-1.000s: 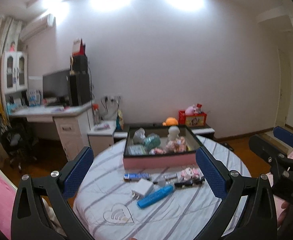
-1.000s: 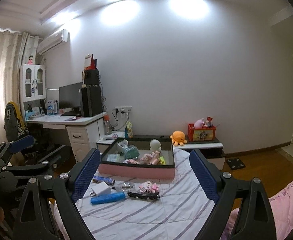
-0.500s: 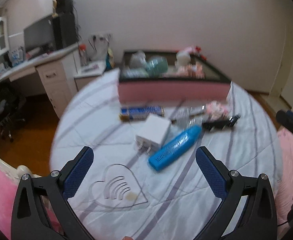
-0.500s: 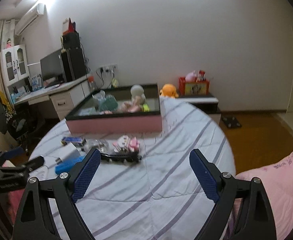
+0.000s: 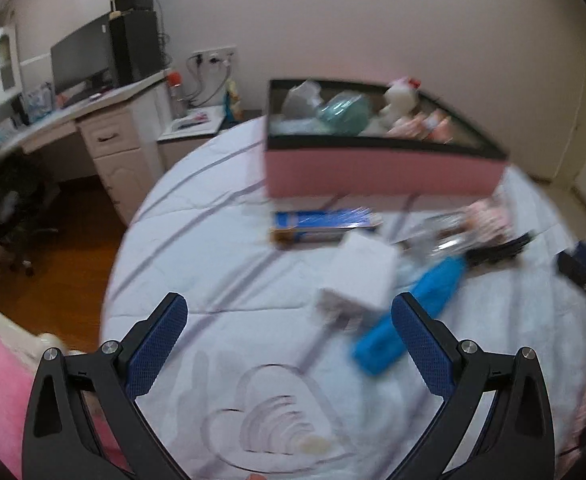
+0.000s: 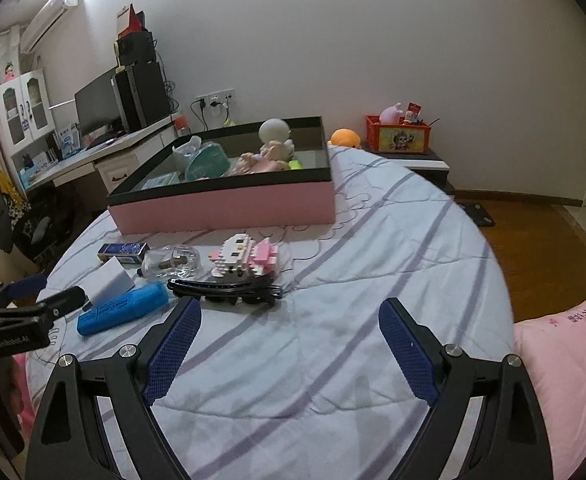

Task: Organize rigid objects
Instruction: 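Grasp the white charger with the left tool while the right tool grasps the blue highlighter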

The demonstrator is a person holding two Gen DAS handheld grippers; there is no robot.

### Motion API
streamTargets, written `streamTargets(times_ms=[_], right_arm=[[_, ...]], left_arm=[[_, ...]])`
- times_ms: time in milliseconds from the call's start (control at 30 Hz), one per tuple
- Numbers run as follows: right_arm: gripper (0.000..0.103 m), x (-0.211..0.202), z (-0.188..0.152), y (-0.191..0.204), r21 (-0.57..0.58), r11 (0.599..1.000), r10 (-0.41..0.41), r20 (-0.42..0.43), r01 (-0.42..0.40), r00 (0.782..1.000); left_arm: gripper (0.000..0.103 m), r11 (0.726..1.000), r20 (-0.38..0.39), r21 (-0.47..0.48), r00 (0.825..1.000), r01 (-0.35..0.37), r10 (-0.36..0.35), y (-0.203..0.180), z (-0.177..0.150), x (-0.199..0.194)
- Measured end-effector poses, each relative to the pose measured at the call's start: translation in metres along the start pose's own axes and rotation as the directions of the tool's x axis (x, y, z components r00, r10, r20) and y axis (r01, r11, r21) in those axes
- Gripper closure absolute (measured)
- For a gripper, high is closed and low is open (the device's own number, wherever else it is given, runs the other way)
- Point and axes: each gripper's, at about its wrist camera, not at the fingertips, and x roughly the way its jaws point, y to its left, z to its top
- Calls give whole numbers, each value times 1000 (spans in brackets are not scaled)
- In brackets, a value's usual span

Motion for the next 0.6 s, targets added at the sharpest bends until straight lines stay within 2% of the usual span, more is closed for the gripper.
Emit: streamTargets(times_ms=[67, 200, 300, 433, 500, 600], right_arm=[[11, 4, 0, 3, -6, 1000, 0, -9, -1, 1000], [11, 9, -2, 7, -17, 1000, 4, -27, -4, 1000], [11, 11, -4, 8, -21, 1000, 7, -41, -8, 999], [11, 11, -6, 9, -11, 1000, 18, -50, -18, 999], [11, 11, -7, 13, -13, 1000, 27, -53, -27, 998], [11, 13, -7, 23, -21, 999, 36, -69, -37, 997]], left_arm=[[0, 999, -23, 27, 999, -31, 32, 2, -3, 8], [0, 999, -53, 0, 998, 32, -32, 5, -6, 15], [0, 998, -74, 45, 996, 49, -46, -7, -10, 19], [0, 992, -72, 57, 992, 112, -108, -27, -8, 17], [0, 984, -68, 98, 987, 151, -144, -42, -6, 15], [0, 981, -62, 136, 989, 140, -133, -52, -7, 8]])
